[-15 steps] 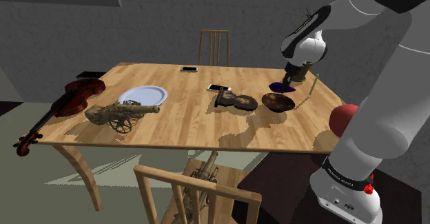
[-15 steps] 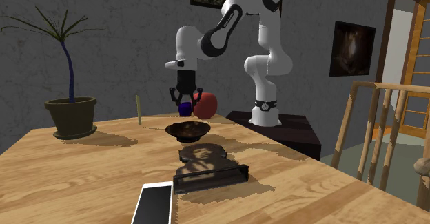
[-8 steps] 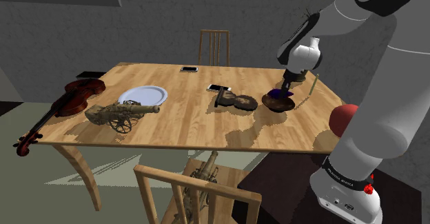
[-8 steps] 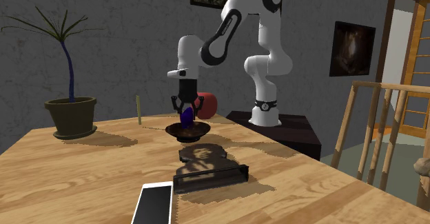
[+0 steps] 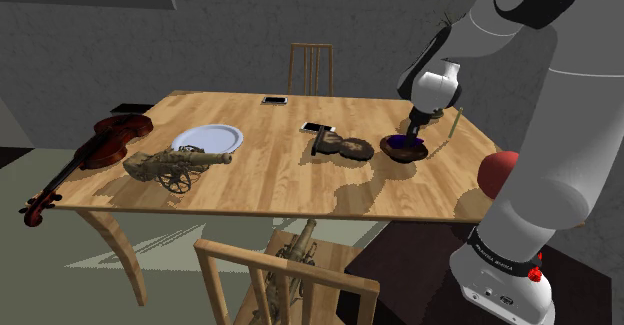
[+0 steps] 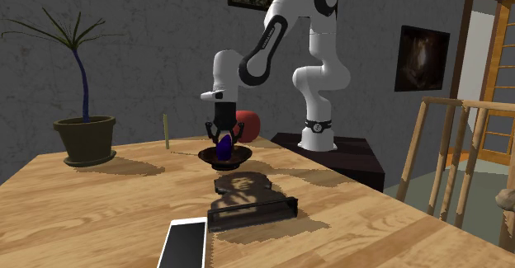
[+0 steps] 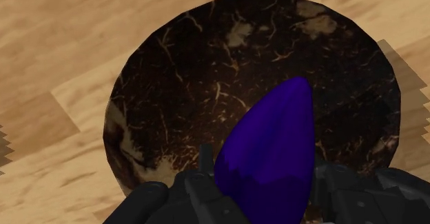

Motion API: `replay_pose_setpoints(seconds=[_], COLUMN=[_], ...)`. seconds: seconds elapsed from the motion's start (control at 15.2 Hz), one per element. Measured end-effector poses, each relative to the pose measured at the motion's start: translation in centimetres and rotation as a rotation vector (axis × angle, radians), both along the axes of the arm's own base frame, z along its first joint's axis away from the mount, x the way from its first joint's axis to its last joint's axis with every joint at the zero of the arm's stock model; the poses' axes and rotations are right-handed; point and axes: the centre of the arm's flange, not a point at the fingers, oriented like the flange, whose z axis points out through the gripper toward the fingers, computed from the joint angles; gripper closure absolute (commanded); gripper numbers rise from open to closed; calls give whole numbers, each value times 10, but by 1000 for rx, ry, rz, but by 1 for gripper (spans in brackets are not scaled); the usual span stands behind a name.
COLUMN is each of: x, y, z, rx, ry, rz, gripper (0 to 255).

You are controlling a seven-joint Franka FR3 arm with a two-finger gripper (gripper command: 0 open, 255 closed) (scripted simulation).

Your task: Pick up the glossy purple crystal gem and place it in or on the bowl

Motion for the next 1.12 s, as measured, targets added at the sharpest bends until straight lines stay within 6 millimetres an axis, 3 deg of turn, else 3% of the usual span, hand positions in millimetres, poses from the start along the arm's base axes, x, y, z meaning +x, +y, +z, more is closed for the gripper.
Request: replay_pose_setpoints(seconds=[0.2,0.26,0.66,0.92,1.12], x=[0,0,0,-5,-8], y=[0,0,0,-2,-2], z=[0,0,0,37,47], rx=[0,0,0,2,0], ry=[0,0,0,-4,-1], rz=[0,0,0,-1,0], gripper=[255,0,0,0,0])
